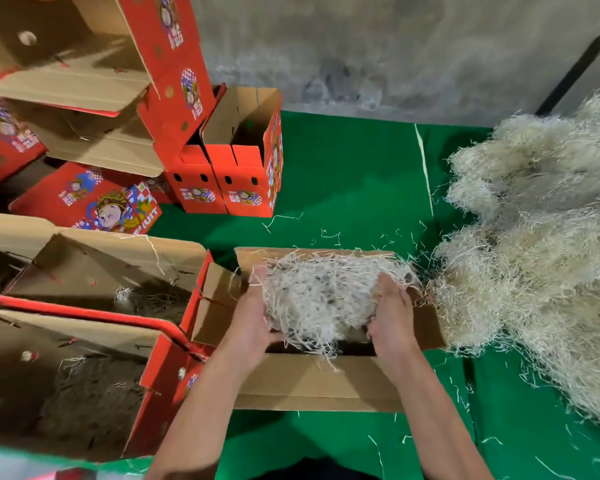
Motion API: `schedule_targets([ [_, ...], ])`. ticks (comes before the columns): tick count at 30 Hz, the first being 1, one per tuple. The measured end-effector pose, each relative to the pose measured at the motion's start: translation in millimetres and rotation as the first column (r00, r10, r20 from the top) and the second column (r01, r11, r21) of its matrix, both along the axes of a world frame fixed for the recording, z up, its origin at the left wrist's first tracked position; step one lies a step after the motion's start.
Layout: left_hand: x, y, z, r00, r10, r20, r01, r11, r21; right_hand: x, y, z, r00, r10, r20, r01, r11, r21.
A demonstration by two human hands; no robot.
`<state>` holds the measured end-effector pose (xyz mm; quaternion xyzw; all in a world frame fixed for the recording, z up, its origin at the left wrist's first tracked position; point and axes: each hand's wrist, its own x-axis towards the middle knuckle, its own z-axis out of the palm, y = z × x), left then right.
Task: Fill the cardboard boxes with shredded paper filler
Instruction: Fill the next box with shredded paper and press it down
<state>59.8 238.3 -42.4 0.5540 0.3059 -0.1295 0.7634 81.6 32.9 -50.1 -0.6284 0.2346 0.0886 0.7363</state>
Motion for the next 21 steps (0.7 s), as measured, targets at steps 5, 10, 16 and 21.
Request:
schedule_targets([
  [5,-2,-14,7,0.997,-0.050,-0.057,0.043,0.992,-0.118,-4,13,7,0.992,0.120,0.027,-0.121,0.992,0.029],
  [10,-2,-21,6,0.999,0.046,-0.009,-0.047,0.989,-0.139,-13,29,-2,0.965,0.228,-0.132,-0.242,0.965,-0.104],
  [16,-6,-26,1,0.987,0.064,-0.147,-0.070,0.997,-0.036,-14,35,-4,0.988,0.149,0.034,-0.130,0.937,-0.323],
  [21,0,-11,-16,0.919,0.388,-0.074,-0.380,0.919,0.103,-3,19,-8,0.992,0.008,0.129,0.026,0.965,-0.262],
])
